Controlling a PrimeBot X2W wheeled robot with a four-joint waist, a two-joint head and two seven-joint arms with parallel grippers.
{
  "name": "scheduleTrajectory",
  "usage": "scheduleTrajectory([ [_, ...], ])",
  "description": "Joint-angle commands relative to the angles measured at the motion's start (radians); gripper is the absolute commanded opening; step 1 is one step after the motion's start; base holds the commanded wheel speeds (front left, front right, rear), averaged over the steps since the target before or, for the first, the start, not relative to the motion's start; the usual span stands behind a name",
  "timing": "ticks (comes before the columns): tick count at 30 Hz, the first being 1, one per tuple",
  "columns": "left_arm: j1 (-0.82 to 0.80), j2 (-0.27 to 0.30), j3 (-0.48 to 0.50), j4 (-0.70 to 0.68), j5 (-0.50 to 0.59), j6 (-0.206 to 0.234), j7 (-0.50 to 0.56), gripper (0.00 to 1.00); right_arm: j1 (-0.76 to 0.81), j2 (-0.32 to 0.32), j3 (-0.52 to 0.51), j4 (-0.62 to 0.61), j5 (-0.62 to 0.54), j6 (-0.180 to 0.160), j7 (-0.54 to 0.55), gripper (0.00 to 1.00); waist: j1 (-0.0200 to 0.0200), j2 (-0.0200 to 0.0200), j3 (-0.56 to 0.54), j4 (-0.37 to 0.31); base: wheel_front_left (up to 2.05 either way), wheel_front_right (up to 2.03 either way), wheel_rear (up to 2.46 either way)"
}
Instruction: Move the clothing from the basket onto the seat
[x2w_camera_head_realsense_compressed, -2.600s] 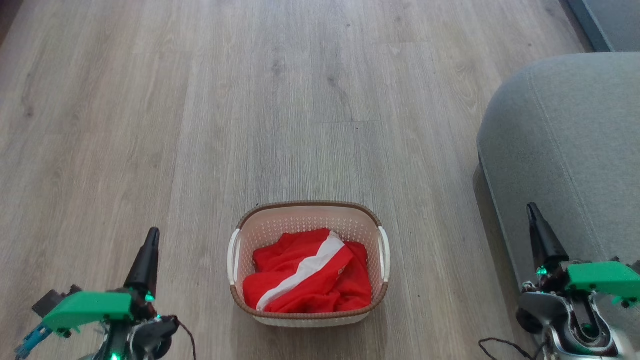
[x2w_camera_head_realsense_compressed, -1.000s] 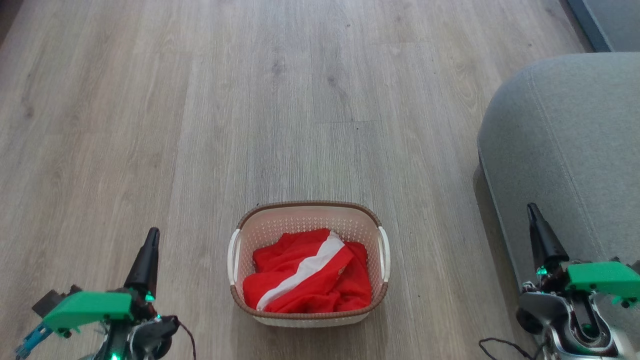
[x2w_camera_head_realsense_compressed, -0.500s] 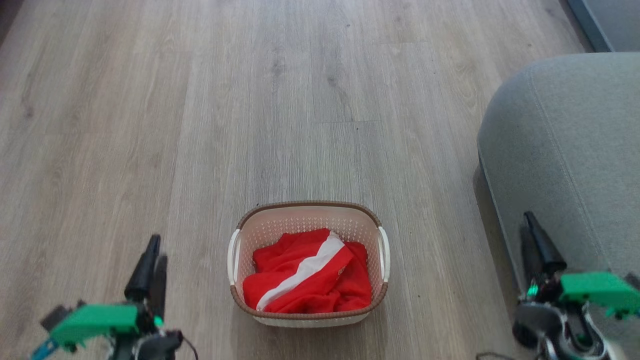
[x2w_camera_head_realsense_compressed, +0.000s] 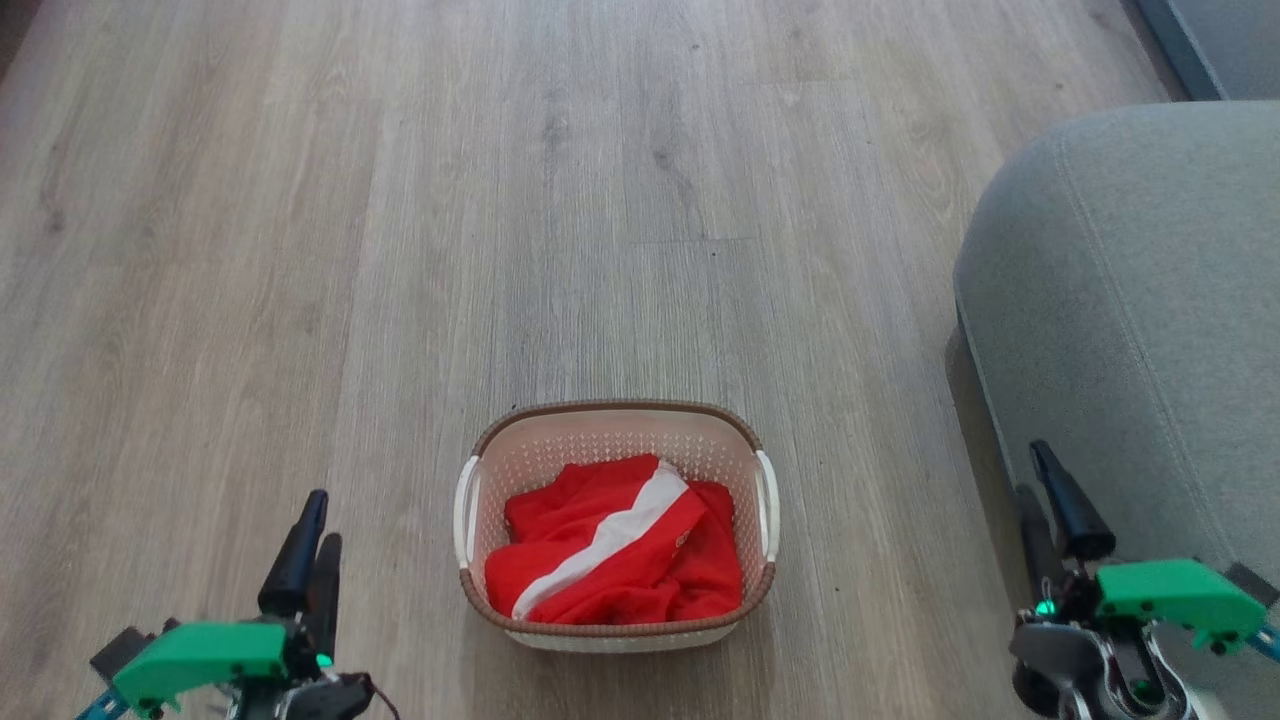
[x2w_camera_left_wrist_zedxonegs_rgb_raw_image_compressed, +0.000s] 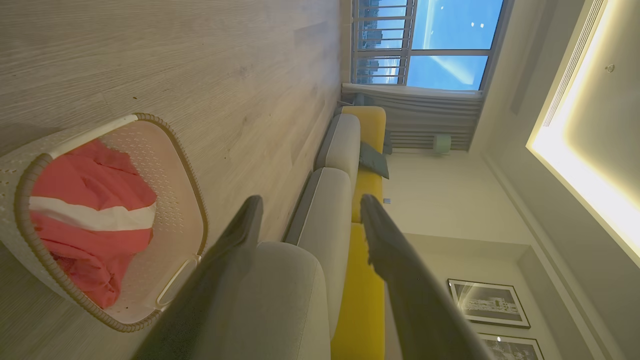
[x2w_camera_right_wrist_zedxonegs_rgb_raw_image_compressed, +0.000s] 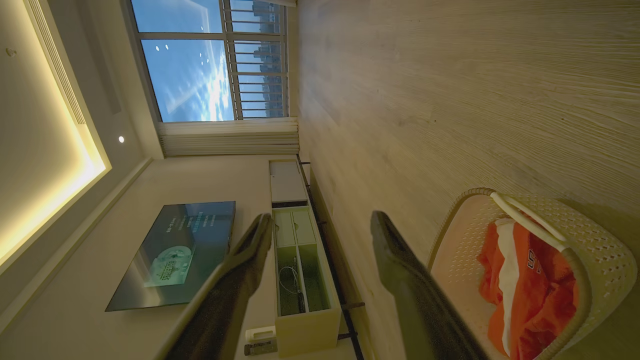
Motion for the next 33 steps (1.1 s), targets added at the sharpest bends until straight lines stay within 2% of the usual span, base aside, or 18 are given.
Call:
scheduleTrajectory([
  [1,-0.059,0.009,-0.001,-0.025,0.013,-0.001,-0.009,1.0,-0.07,-0.015,0.008,-0.028,-0.01,0.0,-0.013,1.0,0.0,0.0,0.0,0.0,0.0,0.0,0.0],
  [10,-0.094,0.024,-0.028,-0.012,0.056,-0.001,-0.04,1.0,-0.112,-0.035,0.057,-0.008,-0.042,0.0,-0.051,1.0,0.0,0.0,0.004,-0.002,0.0,0.0,0.0],
  [17,-0.118,0.029,-0.029,-0.006,0.141,-0.001,-0.06,1.0,-0.147,-0.051,0.092,0.011,-0.084,0.0,-0.076,1.0,0.0,0.0,0.007,-0.003,0.0,0.0,0.0],
  [33,-0.168,0.039,-0.03,0.009,0.419,-0.001,-0.11,1.0,-0.214,-0.066,0.119,0.045,-0.346,0.0,-0.126,1.0,0.0,0.0,0.012,-0.008,0.0,0.0,0.0],
])
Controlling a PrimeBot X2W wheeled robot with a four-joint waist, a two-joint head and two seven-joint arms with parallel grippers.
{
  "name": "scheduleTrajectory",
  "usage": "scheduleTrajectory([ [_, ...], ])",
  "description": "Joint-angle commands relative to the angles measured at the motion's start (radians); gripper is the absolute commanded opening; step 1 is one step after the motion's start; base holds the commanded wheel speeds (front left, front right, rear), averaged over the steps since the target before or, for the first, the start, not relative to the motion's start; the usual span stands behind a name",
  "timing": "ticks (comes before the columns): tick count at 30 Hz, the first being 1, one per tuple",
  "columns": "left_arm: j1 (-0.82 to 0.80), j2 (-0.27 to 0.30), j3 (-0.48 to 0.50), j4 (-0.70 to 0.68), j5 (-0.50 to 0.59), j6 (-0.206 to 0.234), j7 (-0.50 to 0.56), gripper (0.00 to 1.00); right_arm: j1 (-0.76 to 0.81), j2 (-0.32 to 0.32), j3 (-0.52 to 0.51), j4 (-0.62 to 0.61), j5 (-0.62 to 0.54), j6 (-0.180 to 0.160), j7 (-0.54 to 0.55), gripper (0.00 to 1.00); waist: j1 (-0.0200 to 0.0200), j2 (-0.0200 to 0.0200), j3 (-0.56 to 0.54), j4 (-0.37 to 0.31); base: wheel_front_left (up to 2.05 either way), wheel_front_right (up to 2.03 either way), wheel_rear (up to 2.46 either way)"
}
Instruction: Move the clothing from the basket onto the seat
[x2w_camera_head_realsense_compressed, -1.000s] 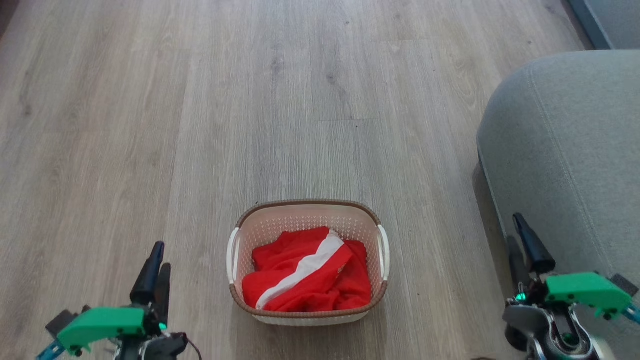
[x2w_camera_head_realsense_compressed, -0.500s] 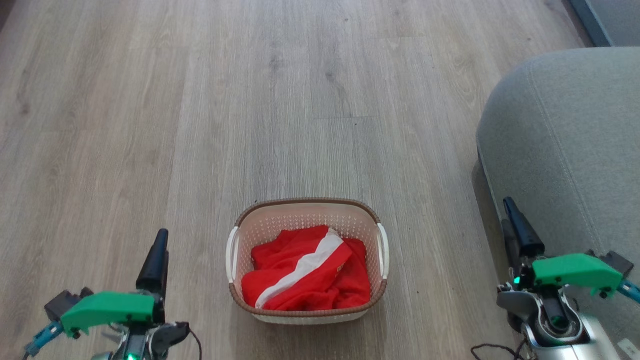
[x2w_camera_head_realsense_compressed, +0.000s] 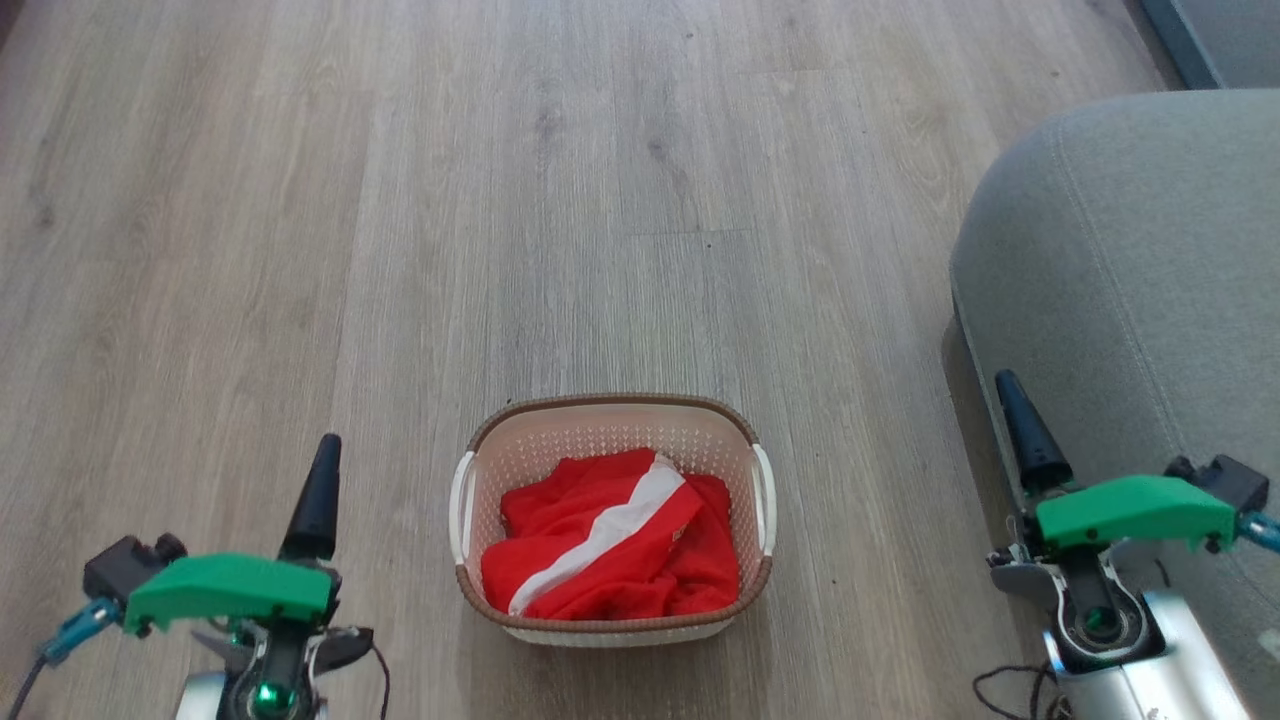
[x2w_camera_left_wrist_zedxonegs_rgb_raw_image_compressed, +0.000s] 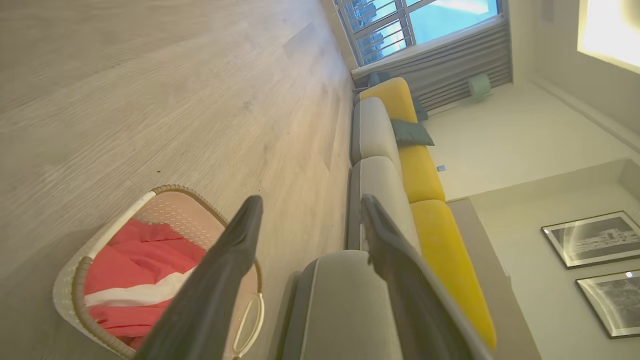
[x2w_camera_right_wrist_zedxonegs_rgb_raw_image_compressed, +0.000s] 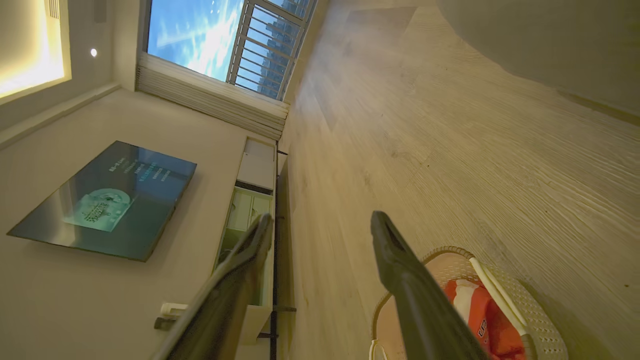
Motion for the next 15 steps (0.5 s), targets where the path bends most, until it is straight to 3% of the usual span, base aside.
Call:
scheduleTrajectory([
  [1,-0.069,0.024,0.007,-0.026,0.058,-0.001,-0.014,1.0,-0.074,-0.023,0.017,-0.024,-0.057,0.0,-0.016,1.0,0.0,0.0,0.001,0.0,0.0,0.0,0.0],
  [15,-0.101,0.034,-0.005,-0.032,0.33,-0.001,-0.052,1.0,-0.121,-0.031,0.053,-0.006,-0.3,0.0,-0.054,1.0,0.0,0.0,0.006,-0.003,0.0,0.0,0.0],
])
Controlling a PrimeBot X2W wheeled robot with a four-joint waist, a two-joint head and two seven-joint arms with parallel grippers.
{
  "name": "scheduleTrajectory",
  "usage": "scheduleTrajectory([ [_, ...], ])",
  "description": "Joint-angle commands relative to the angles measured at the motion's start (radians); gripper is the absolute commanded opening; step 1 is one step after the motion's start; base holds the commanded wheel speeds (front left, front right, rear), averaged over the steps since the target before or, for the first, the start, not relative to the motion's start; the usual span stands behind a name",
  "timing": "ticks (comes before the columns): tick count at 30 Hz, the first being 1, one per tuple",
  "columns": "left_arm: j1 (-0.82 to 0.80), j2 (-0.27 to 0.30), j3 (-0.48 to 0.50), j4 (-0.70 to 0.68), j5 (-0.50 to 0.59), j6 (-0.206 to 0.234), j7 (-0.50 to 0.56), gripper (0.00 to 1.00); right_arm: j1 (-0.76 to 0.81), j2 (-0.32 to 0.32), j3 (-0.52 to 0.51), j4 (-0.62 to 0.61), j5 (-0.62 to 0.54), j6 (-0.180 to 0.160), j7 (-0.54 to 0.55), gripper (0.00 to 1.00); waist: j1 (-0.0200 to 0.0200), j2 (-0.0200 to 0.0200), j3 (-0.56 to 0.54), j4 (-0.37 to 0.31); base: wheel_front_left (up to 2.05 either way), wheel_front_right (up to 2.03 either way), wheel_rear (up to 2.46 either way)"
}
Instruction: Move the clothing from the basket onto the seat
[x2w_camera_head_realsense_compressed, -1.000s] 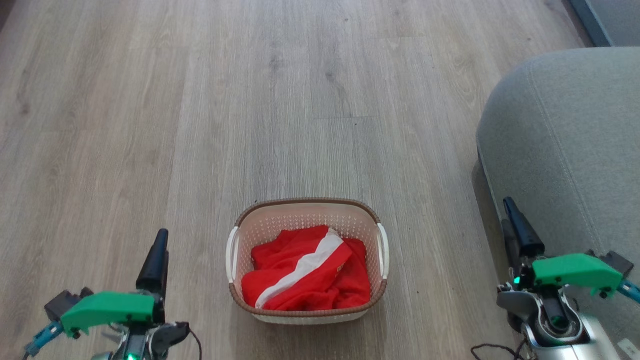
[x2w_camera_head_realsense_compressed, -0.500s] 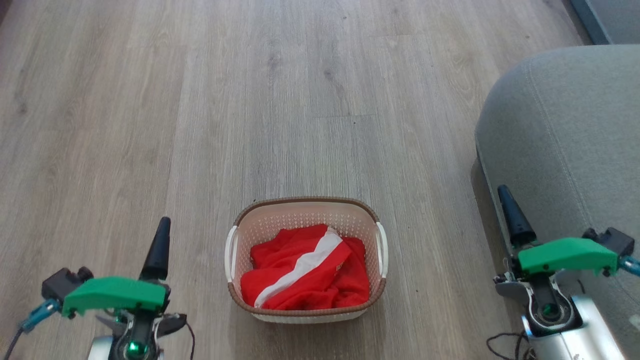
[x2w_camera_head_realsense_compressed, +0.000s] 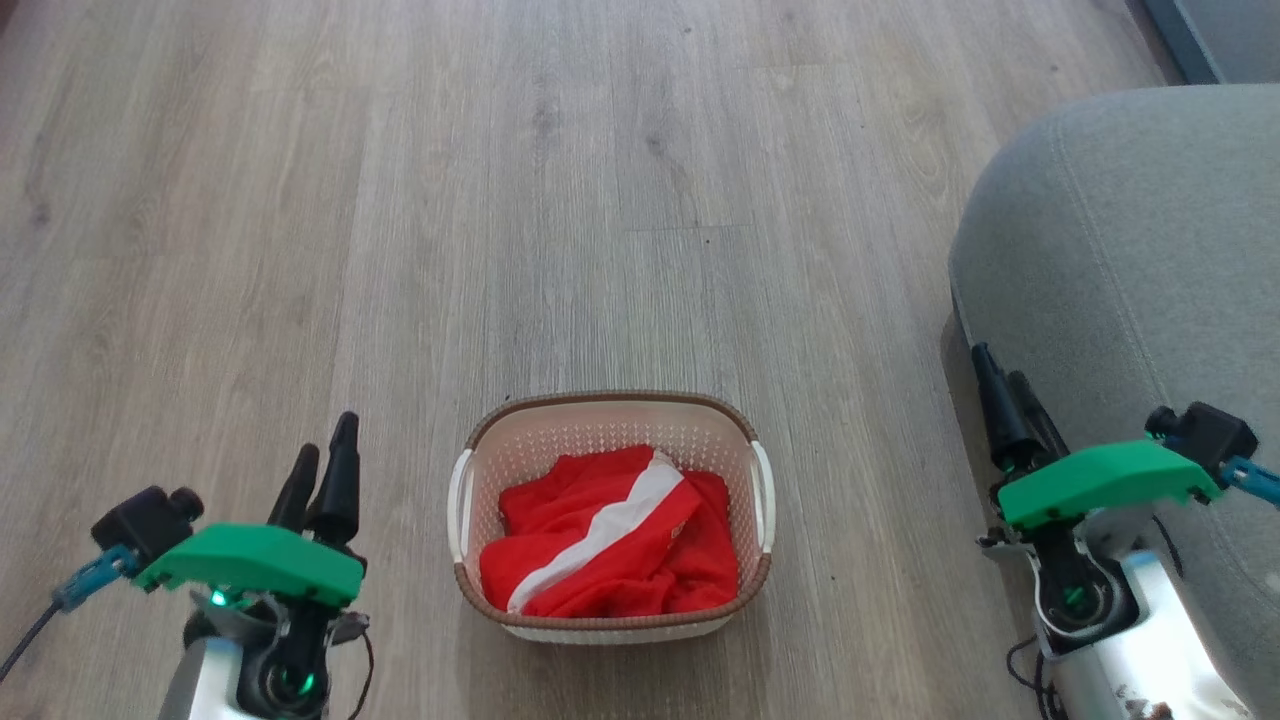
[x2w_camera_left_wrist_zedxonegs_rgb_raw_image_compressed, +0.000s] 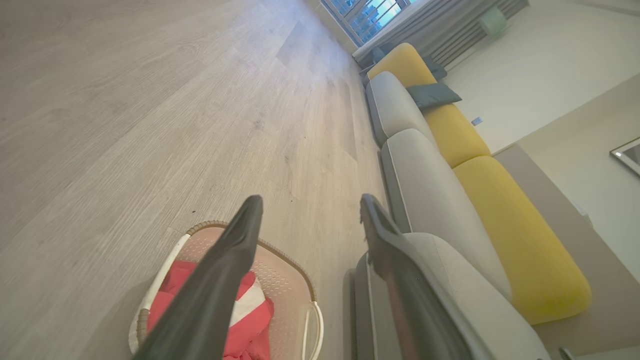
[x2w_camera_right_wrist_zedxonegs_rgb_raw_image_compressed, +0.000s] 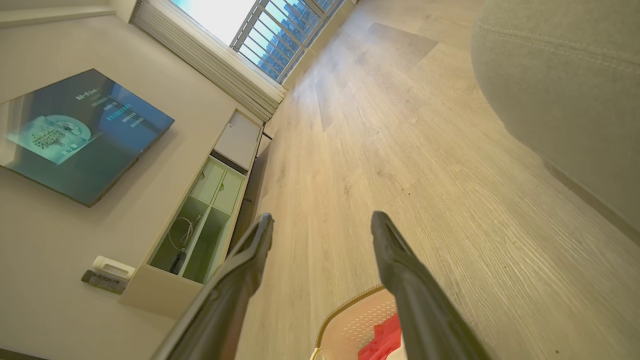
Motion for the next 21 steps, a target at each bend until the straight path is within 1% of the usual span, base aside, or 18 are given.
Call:
scheduleTrajectory([
  [1,-0.065,0.024,0.015,-0.033,0.042,0.001,-0.013,1.0,-0.07,-0.015,0.017,-0.026,-0.035,0.0,-0.015,1.0,-0.0001,0.0,0.0,-0.001,0.0,0.0,0.0],
  [9,-0.086,0.032,0.001,-0.026,0.19,0.022,-0.037,1.0,-0.099,-0.021,0.038,-0.01,-0.166,0.0,-0.038,1.0,-0.0001,0.0,0.004,-0.003,0.0,0.0,0.0],
  [21,-0.111,0.044,-0.012,-0.034,0.348,0.052,-0.072,1.0,-0.143,-0.031,0.065,0.019,-0.318,0.0,-0.074,1.0,-0.0001,0.0,0.007,-0.004,0.0,0.0,0.0],
])
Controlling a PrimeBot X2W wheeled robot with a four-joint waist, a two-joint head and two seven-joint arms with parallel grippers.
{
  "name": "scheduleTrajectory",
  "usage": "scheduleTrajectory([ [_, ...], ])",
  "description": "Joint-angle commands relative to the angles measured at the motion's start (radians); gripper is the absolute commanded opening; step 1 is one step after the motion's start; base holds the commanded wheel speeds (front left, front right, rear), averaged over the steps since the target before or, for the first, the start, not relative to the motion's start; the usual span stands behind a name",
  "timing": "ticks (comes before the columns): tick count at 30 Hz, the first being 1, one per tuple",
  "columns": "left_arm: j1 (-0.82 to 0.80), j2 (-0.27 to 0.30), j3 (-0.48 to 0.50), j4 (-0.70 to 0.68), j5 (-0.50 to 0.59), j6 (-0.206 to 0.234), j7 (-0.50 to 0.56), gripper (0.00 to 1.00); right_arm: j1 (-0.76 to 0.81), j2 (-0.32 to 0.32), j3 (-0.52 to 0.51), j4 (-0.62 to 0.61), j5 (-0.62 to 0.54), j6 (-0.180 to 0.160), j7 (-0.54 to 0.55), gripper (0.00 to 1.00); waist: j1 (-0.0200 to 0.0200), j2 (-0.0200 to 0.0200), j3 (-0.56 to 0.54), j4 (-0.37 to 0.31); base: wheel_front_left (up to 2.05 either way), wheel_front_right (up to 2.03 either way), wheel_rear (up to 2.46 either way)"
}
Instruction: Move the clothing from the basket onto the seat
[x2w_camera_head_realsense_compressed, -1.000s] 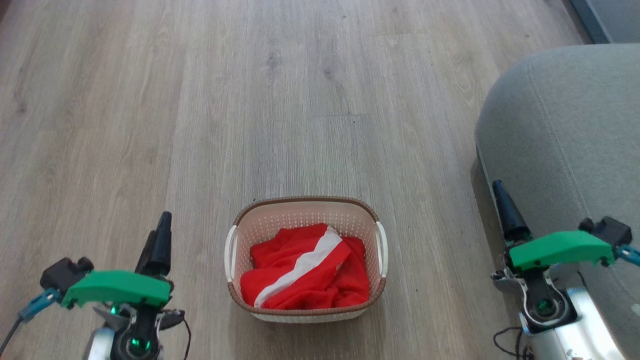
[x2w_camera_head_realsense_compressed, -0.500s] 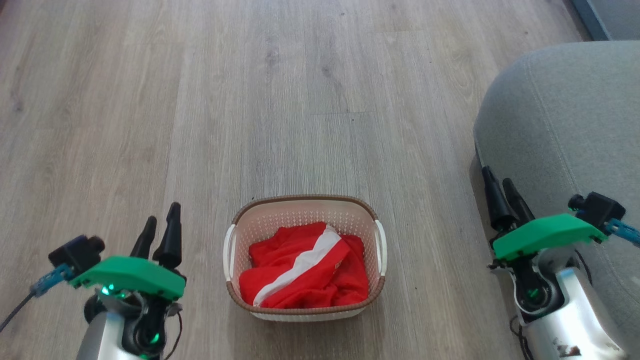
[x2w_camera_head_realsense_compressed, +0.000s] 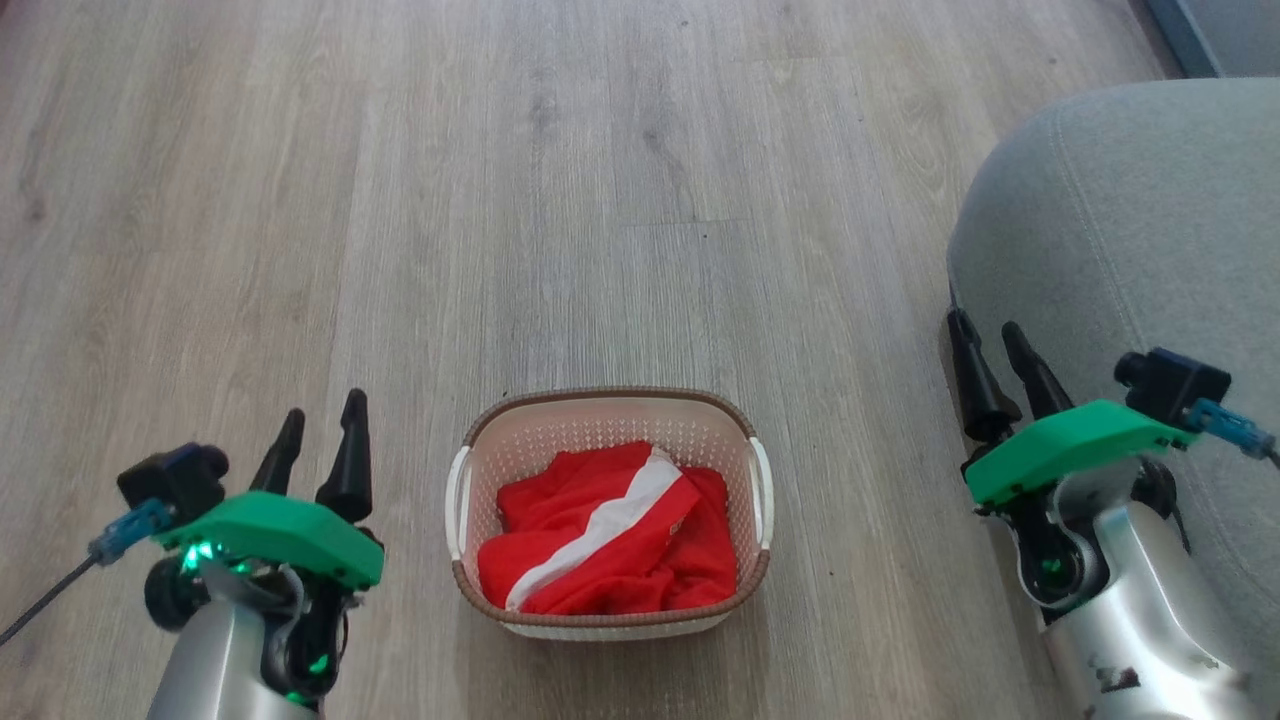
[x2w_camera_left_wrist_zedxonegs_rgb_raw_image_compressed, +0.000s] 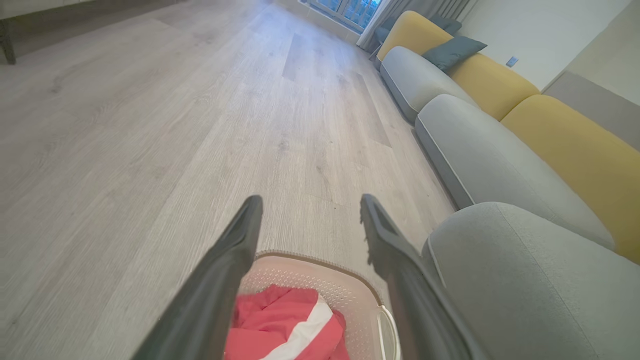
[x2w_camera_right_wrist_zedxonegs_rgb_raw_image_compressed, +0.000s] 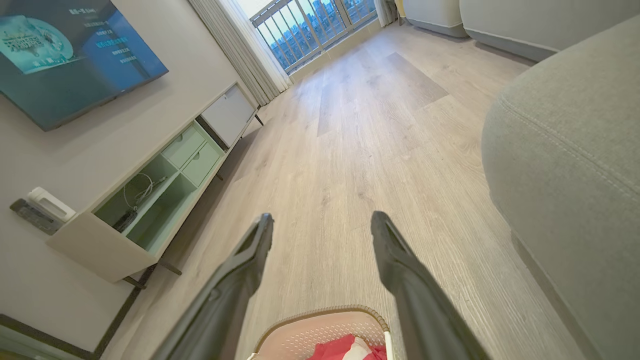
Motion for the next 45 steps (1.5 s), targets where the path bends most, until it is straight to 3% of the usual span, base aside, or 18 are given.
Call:
scheduleTrajectory([
  [1,-0.071,0.028,0.019,-0.036,0.036,0.007,-0.017,1.0,-0.065,-0.014,0.02,-0.024,-0.035,0.0,-0.016,1.0,-0.0001,0.0,0.0,0.0,0.0,0.0,0.0],
  [33,-0.152,0.034,0.039,0.011,0.406,0.021,-0.108,1.0,-0.177,-0.032,0.087,0.032,-0.397,0.0,-0.107,1.0,-0.0001,0.0,0.004,-0.01,0.0,0.0,0.0],
  [45,-0.179,0.029,0.077,0.04,0.533,0.03,-0.14,1.0,-0.205,-0.03,0.06,0.07,-0.536,0.0,-0.14,1.0,-0.0001,0.0,0.006,-0.016,0.0,0.0,0.0],
])
